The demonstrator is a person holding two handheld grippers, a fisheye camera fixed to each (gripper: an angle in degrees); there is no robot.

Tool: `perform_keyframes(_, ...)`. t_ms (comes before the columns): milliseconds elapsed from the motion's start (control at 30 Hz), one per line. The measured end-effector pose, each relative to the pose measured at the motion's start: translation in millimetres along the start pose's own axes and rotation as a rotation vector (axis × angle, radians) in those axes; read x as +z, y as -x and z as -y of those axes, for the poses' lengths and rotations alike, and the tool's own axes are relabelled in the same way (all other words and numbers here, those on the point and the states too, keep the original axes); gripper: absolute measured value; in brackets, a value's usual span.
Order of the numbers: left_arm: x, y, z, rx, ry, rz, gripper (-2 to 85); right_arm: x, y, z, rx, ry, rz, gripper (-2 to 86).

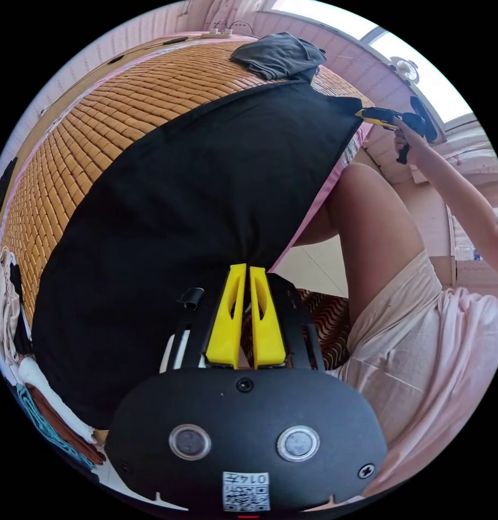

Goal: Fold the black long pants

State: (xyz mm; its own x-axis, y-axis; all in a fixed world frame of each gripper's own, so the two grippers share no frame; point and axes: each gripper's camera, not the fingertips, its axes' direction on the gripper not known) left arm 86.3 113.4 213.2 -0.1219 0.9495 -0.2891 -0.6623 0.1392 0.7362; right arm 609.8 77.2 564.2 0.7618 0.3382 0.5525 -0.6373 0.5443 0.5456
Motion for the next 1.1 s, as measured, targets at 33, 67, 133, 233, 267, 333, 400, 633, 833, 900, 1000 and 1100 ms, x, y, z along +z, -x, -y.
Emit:
perform_keyframes(33, 2.4, -2.9, -4.6, -0.006, 0.002, -0.004, 2.0, -1.0, 1.7, -6.2, 0.018, 0.001, -0.06, 0.4)
perform_keyframes(67, 2.7, -4.3, -7.0, -0.006, 0.003, -0.006, 2.4, -2.3, 3.6, -9.3, 0.025, -0.002, -0.094, 0.4)
perform_keyframes(133, -0.1, -8.5, -17.8, -0.023, 0.001, -0.009, 4.0, -8.7, 20.3, -21.5, 0.012, -0.016, -0.219, 0.1)
perform_keyframes(233, -8.6, -13.6, -34.2, -0.041, -0.034, 0.012, 4.6, -7.1, 71.7, -41.4, -0.175, 0.0, -0.26, -0.1)
perform_keyframes(267, -10.2, -14.6, -37.4, -0.043, -0.04, 0.016, 4.7, -4.0, 86.0, -46.3, -0.226, 0.013, -0.261, -0.1)
perform_keyframes(333, -16.7, -18.4, -49.8, -0.053, -0.076, 0.046, 4.7, 19.5, 151.6, -68.2, -0.436, 0.106, -0.285, -0.2)
perform_keyframes(400, -20.4, -20.9, -58.4, -0.06, -0.1, 0.075, 4.7, 43.2, 206.7, -88.7, -0.609, 0.171, -0.286, -0.2)
perform_keyframes(633, -21.8, -24.0, -85.1, -0.091, -0.143, 0.093, 4.6, 131.2, 413.4, -163.3, -1.148, 0.327, -0.142, -0.3)
perform_keyframes(833, -14.8, -18.3, -93.8, -0.112, -0.146, 0.09, 4.0, 192.5, 537.5, -179.5, -1.351, 0.377, -0.217, -0.4)
perform_keyframes(900, -13.1, -15.5, -93.0, -0.114, -0.147, 0.087, 3.3, 209.5, 563.3, -177.5, -1.372, 0.391, -0.261, -0.4)
perform_keyframes(1000, -11.5, -11.3, -90.4, -0.115, -0.154, 0.09, 1.3, 234.3, 593.3, -174.0, -1.395, 0.4, -0.326, -0.4)
perform_keyframes(1100, -3.4, -9.3, -87.8, -0.102, -0.125, 0.112, 0.3, 267.3, 603.9, -174.9, -1.401, 0.507, -0.363, -0.4)
